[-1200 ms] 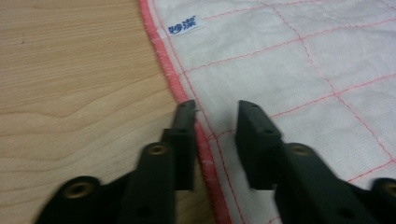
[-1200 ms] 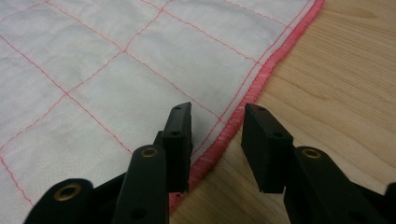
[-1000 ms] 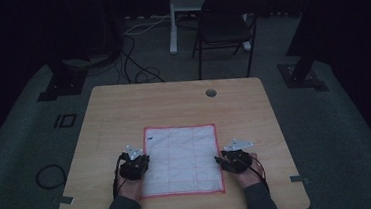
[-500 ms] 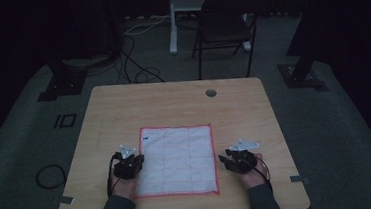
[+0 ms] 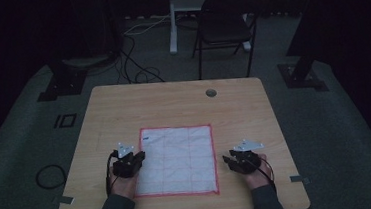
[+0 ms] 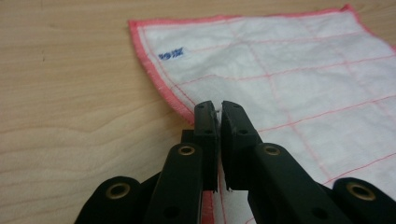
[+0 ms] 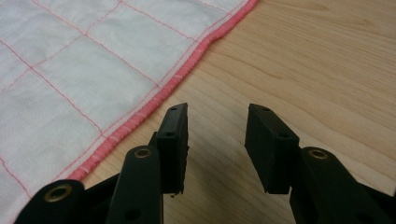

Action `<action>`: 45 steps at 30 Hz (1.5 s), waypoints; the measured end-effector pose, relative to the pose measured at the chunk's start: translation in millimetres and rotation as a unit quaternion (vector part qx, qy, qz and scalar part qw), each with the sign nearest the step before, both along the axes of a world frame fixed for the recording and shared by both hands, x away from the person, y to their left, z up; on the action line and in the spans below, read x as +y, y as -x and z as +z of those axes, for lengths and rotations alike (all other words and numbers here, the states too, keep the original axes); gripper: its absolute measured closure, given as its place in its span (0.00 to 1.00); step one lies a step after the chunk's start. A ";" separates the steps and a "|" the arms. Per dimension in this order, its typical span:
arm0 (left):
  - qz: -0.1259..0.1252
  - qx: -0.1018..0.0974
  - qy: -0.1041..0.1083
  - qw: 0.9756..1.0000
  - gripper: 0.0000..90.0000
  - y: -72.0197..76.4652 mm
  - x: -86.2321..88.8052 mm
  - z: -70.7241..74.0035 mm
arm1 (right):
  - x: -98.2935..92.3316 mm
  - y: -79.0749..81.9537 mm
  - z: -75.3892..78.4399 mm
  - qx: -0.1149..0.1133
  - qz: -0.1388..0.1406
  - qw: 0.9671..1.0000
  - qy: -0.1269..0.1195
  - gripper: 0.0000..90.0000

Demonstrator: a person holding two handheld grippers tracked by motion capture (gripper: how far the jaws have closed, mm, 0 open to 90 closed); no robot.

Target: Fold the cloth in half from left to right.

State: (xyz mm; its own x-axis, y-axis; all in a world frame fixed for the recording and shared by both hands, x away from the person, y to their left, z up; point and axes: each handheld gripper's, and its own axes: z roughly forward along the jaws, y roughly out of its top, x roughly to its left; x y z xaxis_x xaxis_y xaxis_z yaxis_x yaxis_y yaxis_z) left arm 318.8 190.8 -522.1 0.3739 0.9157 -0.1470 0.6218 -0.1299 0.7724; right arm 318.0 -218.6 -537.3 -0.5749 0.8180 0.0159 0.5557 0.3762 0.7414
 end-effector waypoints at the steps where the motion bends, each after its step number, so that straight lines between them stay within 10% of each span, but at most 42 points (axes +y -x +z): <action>1: -0.001 -0.001 0.001 1.000 0.96 -0.3 -0.5 1.3 | -0.4 0.4 0.0 0.001 -0.002 1.000 0.000 0.66; 45: -0.087 -0.040 0.028 0.995 0.96 -10.2 -61.3 38.1 | -11.0 1.9 -4.6 0.004 -0.020 1.000 -0.005 0.66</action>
